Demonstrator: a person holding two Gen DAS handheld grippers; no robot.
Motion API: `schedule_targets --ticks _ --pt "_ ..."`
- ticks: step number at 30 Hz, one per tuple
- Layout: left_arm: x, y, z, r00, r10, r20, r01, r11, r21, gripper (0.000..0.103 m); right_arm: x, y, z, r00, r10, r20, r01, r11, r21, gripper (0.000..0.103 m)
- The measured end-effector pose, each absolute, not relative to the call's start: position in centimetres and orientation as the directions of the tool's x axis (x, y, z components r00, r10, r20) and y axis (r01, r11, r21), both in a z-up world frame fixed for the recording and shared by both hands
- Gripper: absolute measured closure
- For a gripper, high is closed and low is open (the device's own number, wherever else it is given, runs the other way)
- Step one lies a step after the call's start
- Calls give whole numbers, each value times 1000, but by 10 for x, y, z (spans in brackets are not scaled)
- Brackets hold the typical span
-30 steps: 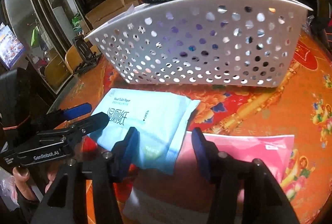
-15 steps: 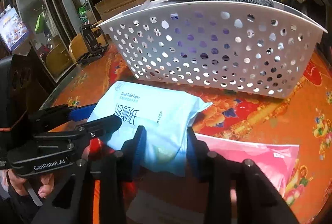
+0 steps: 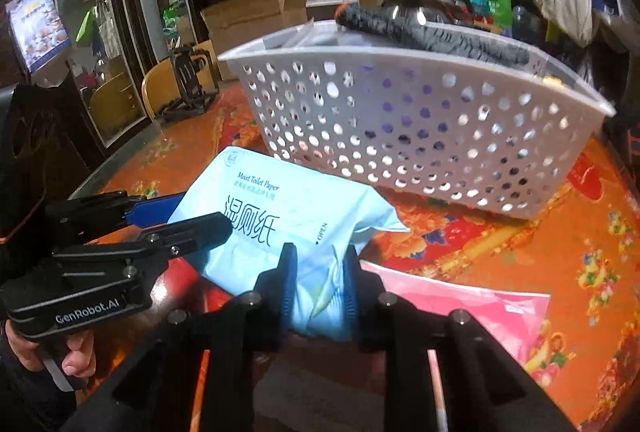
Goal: Organize soft objects
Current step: 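Grasp the blue wet-wipe pack by its edge with both tools, then lift the blue wet-wipe pack with both tools into the basket and open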
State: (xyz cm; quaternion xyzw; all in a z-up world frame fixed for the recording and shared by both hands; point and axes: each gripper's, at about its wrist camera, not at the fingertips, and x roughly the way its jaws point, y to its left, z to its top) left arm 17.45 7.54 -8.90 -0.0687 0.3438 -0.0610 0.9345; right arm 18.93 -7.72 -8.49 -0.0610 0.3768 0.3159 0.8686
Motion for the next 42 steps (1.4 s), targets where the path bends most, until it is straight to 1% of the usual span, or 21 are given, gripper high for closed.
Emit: schedule_targets --ticks 6,11,17,22,27,30,34,38,42 --pt "157 67 -73 796 -162 -583 76 983 -168 69 170 -91 -66 583 497 -642 -589 803 87 83" --pt "142 55 -48 836 -134 -533 79 989 -125 69 152 -100 -46 632 501 -591 -590 806 52 83" --pt "137 46 -19 860 -123 -495 85 991 -98 69 135 -109 -23 677 503 -538 -583 812 25 83" --pt "151 37 24 881 -134 -454 110 991 -78 69 139 -119 5 702 501 -505 -578 816 6 83" --pt "184 33 74 893 -145 -427 125 989 -75 69 162 -128 50 735 495 -463 -567 823 -20 83" --pt "210 31 99 896 -139 -421 122 990 -68 70 185 -130 76 746 491 -450 -560 828 -25 83" --pt "247 29 117 892 -124 -436 116 992 -45 70 215 -129 96 750 478 -457 -550 834 -30 83" --pt "289 30 114 872 -117 -475 111 993 -41 70 252 -130 102 736 476 -481 -544 839 -1 83" --pt "323 31 98 849 -117 -516 103 993 -55 70 288 -132 92 700 489 -520 -541 839 61 83"
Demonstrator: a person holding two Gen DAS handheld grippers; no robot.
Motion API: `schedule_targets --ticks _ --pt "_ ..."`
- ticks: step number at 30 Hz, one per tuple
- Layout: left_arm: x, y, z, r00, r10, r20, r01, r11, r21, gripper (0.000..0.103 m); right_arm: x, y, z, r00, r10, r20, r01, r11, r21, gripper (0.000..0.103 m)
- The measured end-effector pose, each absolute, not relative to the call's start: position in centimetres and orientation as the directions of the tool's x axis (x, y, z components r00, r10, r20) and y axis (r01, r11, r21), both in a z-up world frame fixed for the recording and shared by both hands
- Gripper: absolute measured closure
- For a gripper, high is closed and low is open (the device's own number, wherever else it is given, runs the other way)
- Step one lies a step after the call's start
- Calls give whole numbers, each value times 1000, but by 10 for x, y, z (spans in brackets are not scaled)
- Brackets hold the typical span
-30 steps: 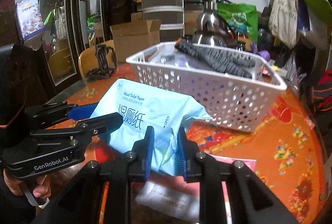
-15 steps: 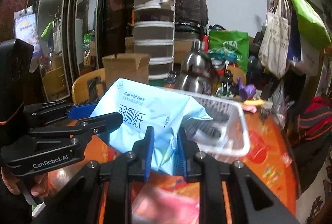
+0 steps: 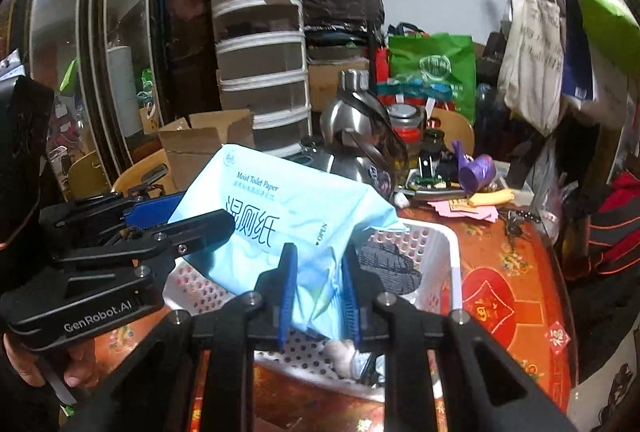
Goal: Organize soft objects
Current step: 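Lift the blue wet-wipe pack with both tools into the basket and open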
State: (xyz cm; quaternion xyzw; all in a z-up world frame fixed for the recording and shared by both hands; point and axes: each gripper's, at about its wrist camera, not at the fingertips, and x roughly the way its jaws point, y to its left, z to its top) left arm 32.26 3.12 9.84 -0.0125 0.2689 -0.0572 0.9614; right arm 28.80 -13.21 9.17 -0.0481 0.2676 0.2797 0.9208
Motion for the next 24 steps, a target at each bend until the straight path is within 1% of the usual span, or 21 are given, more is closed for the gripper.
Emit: schedule_targets --ticks 6,15,18,19,20,21,22,23,24 --pt "341 29 65 822 -119 -557 107 993 -55 70 315 -133 63 670 483 -563 -530 843 92 83" --pt "351 28 32 794 -110 -598 97 994 -54 69 319 -130 33 649 460 -606 -529 845 76 83" --pt "358 30 24 786 -121 -606 93 993 -78 69 323 -129 23 639 454 -622 -527 846 76 80" --pt "359 31 23 789 -116 -603 89 993 -75 68 325 -128 21 637 448 -627 -525 848 73 78" --pt "359 31 22 792 -115 -599 90 993 -72 64 327 -129 19 632 445 -635 -520 850 78 78" --pt "358 31 22 794 -115 -597 91 993 -71 58 329 -130 16 632 435 -642 -507 858 83 75" --pt "357 30 22 795 -112 -596 89 994 -69 52 332 -131 13 634 415 -653 -492 867 74 66" --pt "356 31 22 796 -109 -596 86 994 -68 42 332 -132 12 634 407 -658 -484 872 73 59" --pt "355 31 22 798 -105 -593 81 995 -67 35 334 -136 10 633 408 -658 -476 876 85 45"
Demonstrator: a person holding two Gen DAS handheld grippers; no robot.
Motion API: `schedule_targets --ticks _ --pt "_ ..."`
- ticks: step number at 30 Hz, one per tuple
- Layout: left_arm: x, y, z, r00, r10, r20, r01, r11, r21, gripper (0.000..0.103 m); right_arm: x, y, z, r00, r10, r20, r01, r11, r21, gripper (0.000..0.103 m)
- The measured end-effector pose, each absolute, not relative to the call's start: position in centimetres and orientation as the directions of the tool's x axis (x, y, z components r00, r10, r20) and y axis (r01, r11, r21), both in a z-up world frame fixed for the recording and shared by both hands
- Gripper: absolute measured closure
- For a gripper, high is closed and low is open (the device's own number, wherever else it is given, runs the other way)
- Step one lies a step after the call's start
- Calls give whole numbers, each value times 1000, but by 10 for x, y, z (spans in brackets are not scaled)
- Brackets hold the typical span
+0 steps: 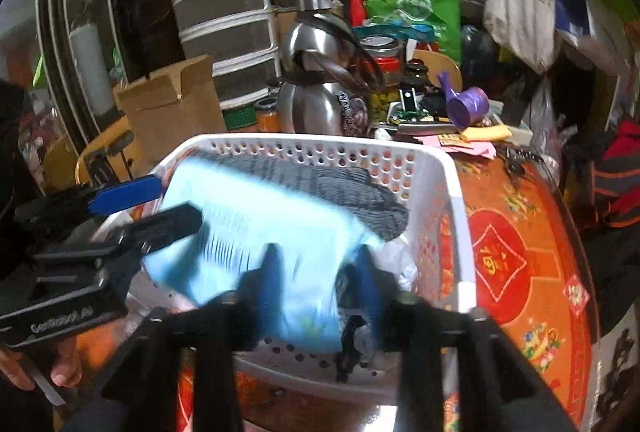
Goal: Organize soft objects
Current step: 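Lift the blue wet-wipe pack with both tools into the basket and open, then move both open tools to the pink-and-white envelope on the table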
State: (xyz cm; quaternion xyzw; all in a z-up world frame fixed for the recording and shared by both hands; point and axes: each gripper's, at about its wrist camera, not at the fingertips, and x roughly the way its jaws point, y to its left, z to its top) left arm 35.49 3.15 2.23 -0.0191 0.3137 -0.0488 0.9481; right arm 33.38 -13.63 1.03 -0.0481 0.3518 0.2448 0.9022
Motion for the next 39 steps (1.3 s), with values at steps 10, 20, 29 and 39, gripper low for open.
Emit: schedule_targets --ticks 10,20,29,39 --pt "342 53 19 789 -107 -605 30 990 -136 28 325 -170 25 678 426 -599 -430 891 148 36" --pt "333 57 10 790 -104 -605 15 988 -151 28 316 -171 25 677 431 -597 -435 888 148 35" --pt "278 54 7 792 -46 -608 -42 991 -130 25 288 -179 21 641 457 -617 -443 876 189 33" --pt "190 23 -67 671 -147 -727 -10 978 -207 21 184 -212 -41 612 418 -672 -445 884 144 19"
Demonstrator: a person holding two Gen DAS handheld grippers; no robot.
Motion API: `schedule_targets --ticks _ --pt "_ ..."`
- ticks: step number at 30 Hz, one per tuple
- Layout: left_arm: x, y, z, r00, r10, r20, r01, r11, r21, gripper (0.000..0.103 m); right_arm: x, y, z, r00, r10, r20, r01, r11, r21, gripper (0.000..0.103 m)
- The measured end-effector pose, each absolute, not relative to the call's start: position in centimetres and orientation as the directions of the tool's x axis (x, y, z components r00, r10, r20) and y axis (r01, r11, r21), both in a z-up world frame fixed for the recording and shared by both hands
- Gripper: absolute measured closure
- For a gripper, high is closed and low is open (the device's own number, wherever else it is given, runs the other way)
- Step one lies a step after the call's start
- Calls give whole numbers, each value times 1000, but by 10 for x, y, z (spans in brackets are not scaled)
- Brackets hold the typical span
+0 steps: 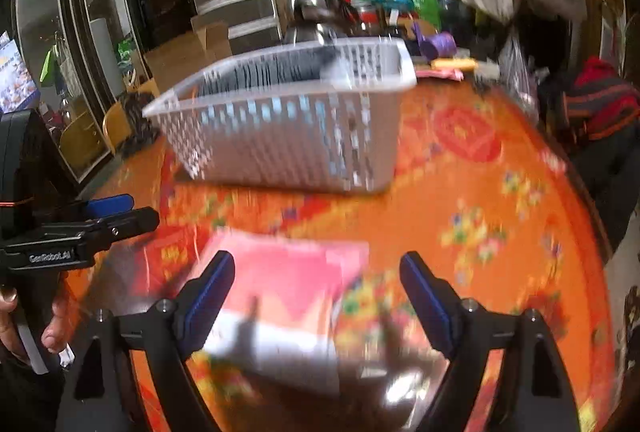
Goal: Organize soft objects
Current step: 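Move both open tools to the pink-and-white envelope on the table, then grasp the pink-and-white envelope by its edge with both tools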
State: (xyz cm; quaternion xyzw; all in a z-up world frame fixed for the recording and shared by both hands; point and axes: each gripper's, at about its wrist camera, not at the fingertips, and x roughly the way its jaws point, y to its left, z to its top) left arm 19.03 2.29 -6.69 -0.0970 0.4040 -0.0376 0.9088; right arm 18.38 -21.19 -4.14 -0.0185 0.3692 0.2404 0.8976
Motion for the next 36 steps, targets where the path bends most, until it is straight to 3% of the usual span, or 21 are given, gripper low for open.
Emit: schedule_targets --ticks 5,10,14,16,18,22,25,36 --pt "180 -5 -97 617 -186 -765 21 975 -221 21 170 -226 -80 565 421 -710 -428 885 184 20" --pt "181 -20 -111 594 -201 -779 29 973 -229 22 170 -228 -92 535 437 -723 -441 875 203 39" --pt "180 -37 -112 596 -196 -778 49 977 -209 22 168 -224 -98 507 448 -736 -470 860 200 49" --pt "178 -46 -113 600 -190 -777 56 979 -197 27 168 -221 -101 497 448 -743 -476 857 198 55" --pt "175 -52 -113 604 -211 -768 66 974 -216 45 165 -220 -102 498 456 -738 -486 851 197 56" --pt "178 -52 -112 607 -241 -757 71 966 -250 58 160 -213 -102 491 467 -735 -518 835 185 59" --pt "181 -48 -115 594 -308 -743 102 945 -310 77 157 -208 -102 496 450 -743 -528 835 153 62" --pt "183 -50 -114 598 -261 -758 108 963 -247 81 153 -200 -102 515 422 -746 -525 843 114 72"
